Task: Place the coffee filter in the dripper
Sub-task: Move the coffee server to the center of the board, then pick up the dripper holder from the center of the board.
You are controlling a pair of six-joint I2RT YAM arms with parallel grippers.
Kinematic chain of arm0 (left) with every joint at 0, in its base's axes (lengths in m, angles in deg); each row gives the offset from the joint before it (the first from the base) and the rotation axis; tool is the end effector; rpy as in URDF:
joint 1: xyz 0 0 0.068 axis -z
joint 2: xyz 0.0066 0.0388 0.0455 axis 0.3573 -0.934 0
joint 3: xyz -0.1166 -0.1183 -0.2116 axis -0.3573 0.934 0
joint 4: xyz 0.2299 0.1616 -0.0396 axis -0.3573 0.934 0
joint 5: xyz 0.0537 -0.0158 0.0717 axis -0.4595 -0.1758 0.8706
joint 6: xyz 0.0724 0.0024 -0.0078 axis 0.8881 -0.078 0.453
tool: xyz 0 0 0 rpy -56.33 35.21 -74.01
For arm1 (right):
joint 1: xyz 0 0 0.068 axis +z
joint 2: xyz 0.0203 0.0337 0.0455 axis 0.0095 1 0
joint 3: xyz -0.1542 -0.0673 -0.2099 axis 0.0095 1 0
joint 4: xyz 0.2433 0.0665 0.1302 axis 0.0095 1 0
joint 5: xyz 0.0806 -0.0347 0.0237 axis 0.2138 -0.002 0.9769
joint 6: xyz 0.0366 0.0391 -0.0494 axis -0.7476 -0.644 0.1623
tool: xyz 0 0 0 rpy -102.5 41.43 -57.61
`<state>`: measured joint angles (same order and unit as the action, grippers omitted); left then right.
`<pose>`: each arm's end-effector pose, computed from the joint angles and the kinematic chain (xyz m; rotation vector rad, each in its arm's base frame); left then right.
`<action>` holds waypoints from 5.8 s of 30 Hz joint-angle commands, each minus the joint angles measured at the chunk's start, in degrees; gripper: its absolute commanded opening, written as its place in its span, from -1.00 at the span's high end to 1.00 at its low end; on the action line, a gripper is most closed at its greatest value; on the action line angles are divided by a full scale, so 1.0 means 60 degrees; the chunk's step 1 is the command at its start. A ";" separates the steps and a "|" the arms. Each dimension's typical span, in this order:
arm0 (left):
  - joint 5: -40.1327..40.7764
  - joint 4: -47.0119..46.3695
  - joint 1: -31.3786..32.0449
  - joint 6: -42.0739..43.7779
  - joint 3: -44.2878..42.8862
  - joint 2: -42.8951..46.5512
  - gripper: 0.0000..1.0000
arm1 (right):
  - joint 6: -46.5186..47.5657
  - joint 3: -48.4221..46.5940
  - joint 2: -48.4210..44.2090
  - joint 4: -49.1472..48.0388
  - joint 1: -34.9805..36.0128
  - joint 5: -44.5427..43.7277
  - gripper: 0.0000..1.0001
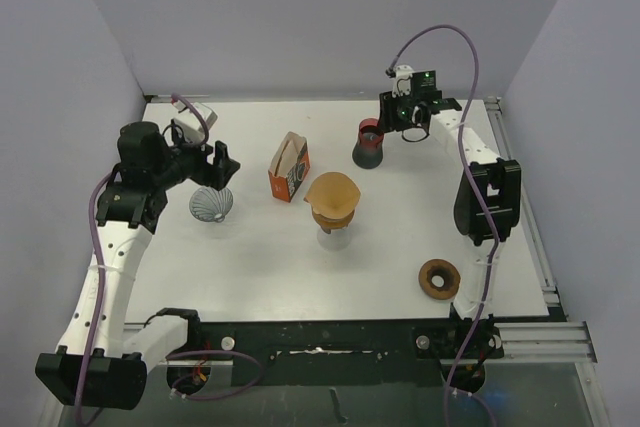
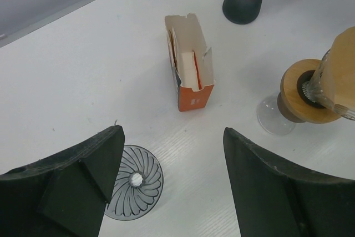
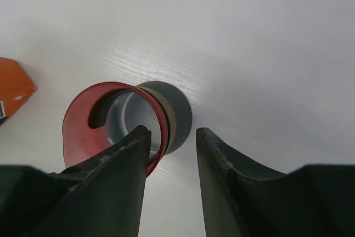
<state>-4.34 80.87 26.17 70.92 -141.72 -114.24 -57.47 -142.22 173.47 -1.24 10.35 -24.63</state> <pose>0.2624 -0.0520 0.3770 0.5409 1.8881 -0.4319 0.5109 0.1053 0.2358 -0.3103 2.2909 0.4225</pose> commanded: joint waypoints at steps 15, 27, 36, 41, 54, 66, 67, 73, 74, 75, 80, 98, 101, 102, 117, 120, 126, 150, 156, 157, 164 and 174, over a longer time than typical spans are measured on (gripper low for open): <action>-0.0019 -0.0638 -0.0111 0.0134 0.0140 0.0290 -0.41 | 0.0639 -0.0101 -0.0568 0.0670 0.0226 -0.0135 0.66; -0.0026 -0.0652 -0.0183 0.0126 0.0227 0.0328 -0.41 | 0.0968 0.1734 -0.2170 0.1088 0.0471 0.0249 0.82; -0.0209 -0.0667 -0.0314 0.0076 0.0242 0.0279 -0.41 | 0.0959 0.3571 -0.3639 0.0839 0.0899 0.0064 0.80; -0.0348 -0.0694 -0.0403 0.0033 0.0244 0.0275 -0.41 | 0.1078 0.4243 -0.4234 0.0391 0.0975 -0.0419 0.79; -0.0534 -0.0726 -0.0492 0.0032 0.0318 0.0334 -0.42 | 0.1147 0.5182 -0.4634 -0.0724 0.0986 -0.0251 0.72; -0.0678 -0.0770 -0.0532 0.0089 0.0449 0.0410 -0.42 | 0.0783 0.4790 -0.4242 -0.0797 0.0414 0.0751 0.50; -0.0678 -0.0781 -0.0535 0.0090 0.0449 0.0415 -0.42 | 0.0829 0.4752 -0.4339 -0.0748 0.0358 0.0831 0.43; -0.0651 -0.0828 -0.0565 0.0160 0.0501 0.0379 -0.42 | 0.1479 0.4741 -0.5196 -0.0108 0.0050 0.1463 -0.17; -0.0629 -0.0828 -0.0565 0.0161 0.0494 0.0373 -0.42 | 0.1642 0.4764 -0.5381 0.0093 0.0020 0.1466 -0.26; -0.0591 -0.0828 -0.0565 0.0174 0.0480 0.0378 -0.42 | 0.1816 0.4827 -0.5561 0.0277 -0.0041 0.1473 -0.36; -0.0299 -0.0846 -0.0565 0.0026 0.0427 0.0353 -0.44 | 0.2815 0.5390 -0.6741 0.1557 -0.0518 0.1374 -0.57; 0.0132 -0.0734 -0.0645 -0.0093 0.0348 0.0157 -0.68 | 0.7136 0.8845 -0.9748 0.5156 -0.1434 -0.0467 -0.67; 0.0113 -0.0769 -0.0689 -0.0100 0.0429 0.0177 -0.67 | 0.7402 0.9471 -0.9855 0.5202 -0.1445 -0.0641 -0.67; 0.0003 -0.0770 -0.0696 -0.0100 0.0441 0.0192 -0.67 | 0.7492 0.9656 -0.9873 0.5182 -0.1444 -0.0674 -0.67; -0.0405 -0.0857 -0.0797 -0.0100 0.0566 0.0230 -0.67 | 0.7938 1.1266 -0.8723 0.3287 -0.1471 -0.1451 -0.49; -0.0417 -0.0870 -0.0814 -0.0086 0.0566 0.0201 -0.68 | 0.8048 1.1394 -0.8550 0.3078 -0.1561 -0.1447 -0.44; -0.0458 -0.0887 -0.0814 -0.0057 0.0597 0.0178 -0.67 | 0.8111 1.1561 -0.8272 0.2830 -0.1634 -0.1258 -0.20; -0.0031 -0.1175 -0.0827 -0.0201 0.0812 0.0162 -0.68 | 0.7029 0.8731 -0.8779 0.4552 -0.1854 0.0580 0.40; -0.0005 -0.1184 -0.0872 -0.0193 0.0736 -0.0202 -0.68 | 0.5960 0.6601 -0.8033 0.4842 -0.1713 0.1027 0.38; 0.0009 -0.1166 -0.0872 -0.0178 0.0666 -0.0355 -0.68 | 0.5801 0.6196 -0.7825 0.4868 -0.1649 0.1008 0.38; 0.0040 -0.0889 -0.0872 0.0046 0.0071 -0.1597 -0.68 | 0.4981 0.3860 -0.6215 0.4921 -0.0434 0.0365 0.38; 0.0220 -0.0586 -0.1276 0.0312 -0.0061 -0.2396 -0.68 | 0.4082 0.1294 -0.4131 0.5220 0.0447 0.0015 0.38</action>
<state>-2.66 78.24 20.16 71.81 -139.12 -128.56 -29.21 -127.82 145.51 29.38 11.44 -22.84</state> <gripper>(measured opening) 0.836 0.348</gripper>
